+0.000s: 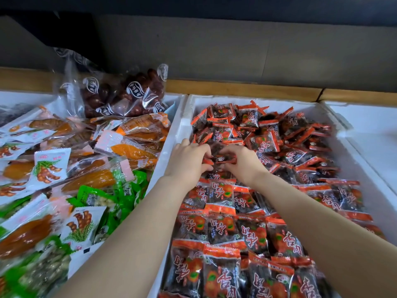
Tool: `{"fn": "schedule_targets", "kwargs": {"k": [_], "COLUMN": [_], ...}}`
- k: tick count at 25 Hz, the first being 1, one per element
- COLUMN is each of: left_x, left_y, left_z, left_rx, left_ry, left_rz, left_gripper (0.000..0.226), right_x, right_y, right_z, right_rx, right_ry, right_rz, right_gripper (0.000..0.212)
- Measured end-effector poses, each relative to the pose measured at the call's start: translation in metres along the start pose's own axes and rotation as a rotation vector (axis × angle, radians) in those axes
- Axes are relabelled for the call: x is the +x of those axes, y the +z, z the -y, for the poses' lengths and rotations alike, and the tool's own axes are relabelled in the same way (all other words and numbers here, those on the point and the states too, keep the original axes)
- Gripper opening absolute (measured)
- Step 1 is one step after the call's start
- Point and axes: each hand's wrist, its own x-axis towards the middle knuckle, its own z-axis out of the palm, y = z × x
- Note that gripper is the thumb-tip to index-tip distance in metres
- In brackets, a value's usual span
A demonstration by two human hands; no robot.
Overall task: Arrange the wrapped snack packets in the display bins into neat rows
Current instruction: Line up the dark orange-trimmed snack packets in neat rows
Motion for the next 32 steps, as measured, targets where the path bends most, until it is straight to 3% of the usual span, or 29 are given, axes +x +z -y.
{"fn": "schedule_targets", "kwargs": {"k": [6,9,14,18,26,32], "left_x": [0.002,-0.002,-0.015,-0.032,-0.048,-0.052], "left_y": [-0.001,-0.006,-0.025,-0.032,-0.028,-0.026], "left_z": [0.001,-0.003,-0.019,-0.038,-0.043,-0.041], "left_rx": [-0.027,-0.093,-0.346,-0.421,-0.551,-0.601], "left_ry": [0.026,0.024,0.009,0.018,-0.156,-0.215], "left_rz": [-0.069,-0.185,-0.344,-0.332,-0.468,-0.431], "left_gripper": [0.01,0.011,0.015,0.014,0.016,0.018], "right_x": [-0.003,-0.01,-0.047,-0.089,-0.11,-0.114], "right_y": [-0.009,-0.021,-0.06,-0.073,-0.047,-0.057], "right_z": [0.003,0.007,0.008,-0.004,-0.014,-0.02], "right_rx": [0.074,0.099,0.095,-0.075,-0.353,-0.349], "right_ry": [-0.029,-0.053,-0.139,-0.273,-0.25,-0.172], "right_rz": [-0.171,-0.248,-0.392,-0.281,0.091,0.057], "right_gripper": [0.003,0.015,0.018,0.022,0.018,0.021]}}
